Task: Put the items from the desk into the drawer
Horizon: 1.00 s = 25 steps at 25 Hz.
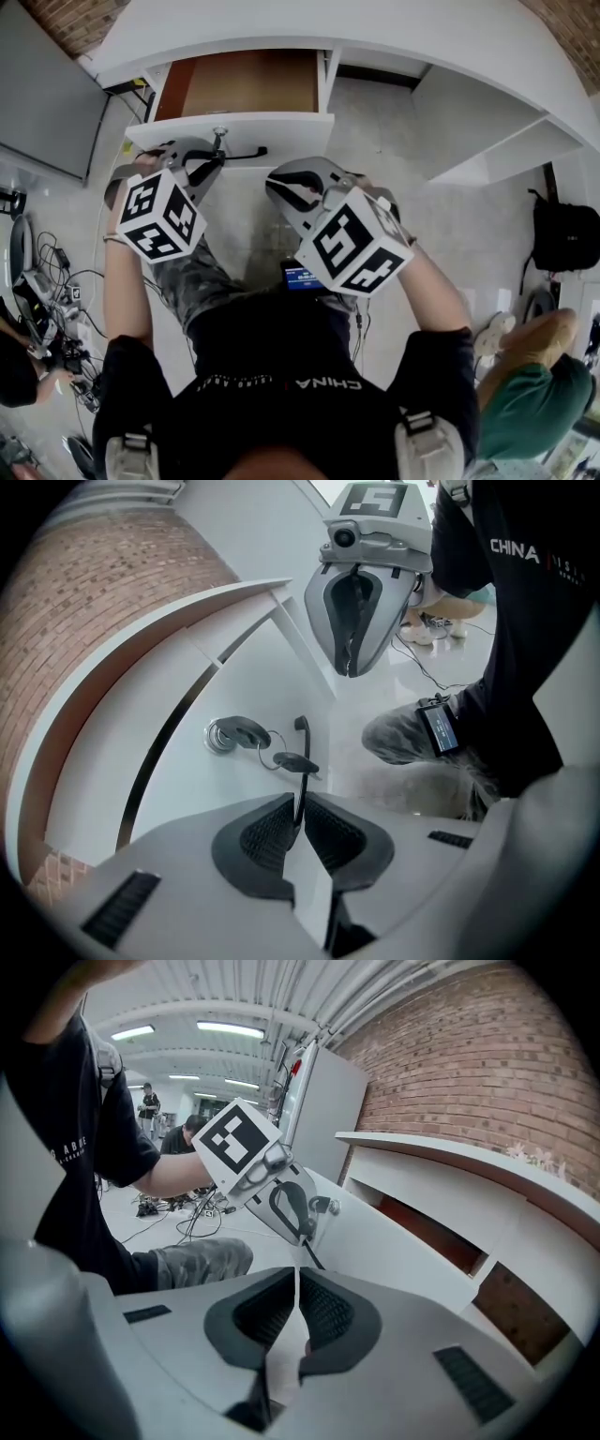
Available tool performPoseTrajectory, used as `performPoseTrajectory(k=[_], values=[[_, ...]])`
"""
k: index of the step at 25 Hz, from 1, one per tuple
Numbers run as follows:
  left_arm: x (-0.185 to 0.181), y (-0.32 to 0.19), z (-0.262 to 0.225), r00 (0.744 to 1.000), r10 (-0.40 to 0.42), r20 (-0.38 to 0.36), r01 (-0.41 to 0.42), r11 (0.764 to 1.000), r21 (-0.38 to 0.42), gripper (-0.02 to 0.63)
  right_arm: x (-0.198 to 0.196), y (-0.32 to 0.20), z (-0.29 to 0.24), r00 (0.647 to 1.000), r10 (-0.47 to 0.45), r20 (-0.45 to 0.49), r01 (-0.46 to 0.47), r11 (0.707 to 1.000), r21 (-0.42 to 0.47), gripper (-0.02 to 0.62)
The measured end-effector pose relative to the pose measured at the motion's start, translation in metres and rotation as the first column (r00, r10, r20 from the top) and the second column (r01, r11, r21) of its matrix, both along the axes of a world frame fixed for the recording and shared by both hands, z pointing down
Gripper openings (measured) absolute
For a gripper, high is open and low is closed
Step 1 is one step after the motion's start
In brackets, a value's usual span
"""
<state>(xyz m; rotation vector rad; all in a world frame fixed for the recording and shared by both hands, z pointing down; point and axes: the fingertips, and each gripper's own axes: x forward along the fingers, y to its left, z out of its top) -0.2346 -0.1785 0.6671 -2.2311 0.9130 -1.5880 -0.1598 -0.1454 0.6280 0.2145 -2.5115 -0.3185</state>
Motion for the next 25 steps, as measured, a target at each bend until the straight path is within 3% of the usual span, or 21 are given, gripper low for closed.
performPoseTrajectory(k=[9,25], values=[[-0.004,-0.018,0.000,1.000,-0.008,0.000,0.008,1.000,-0.001,0.041,-0.009,-0.004,0.007,0.999,-0.010,-0.043,0.011,1.000,0.028,0.025],[-0.016,-0.062,-0.002,1.000,-0.011,-0.026,0.010,1.000,-0.005,0.041,-0.021,-0.031,0.018,0.995,0.083,-0.051,-0.083,0.997,0.008,0.024]])
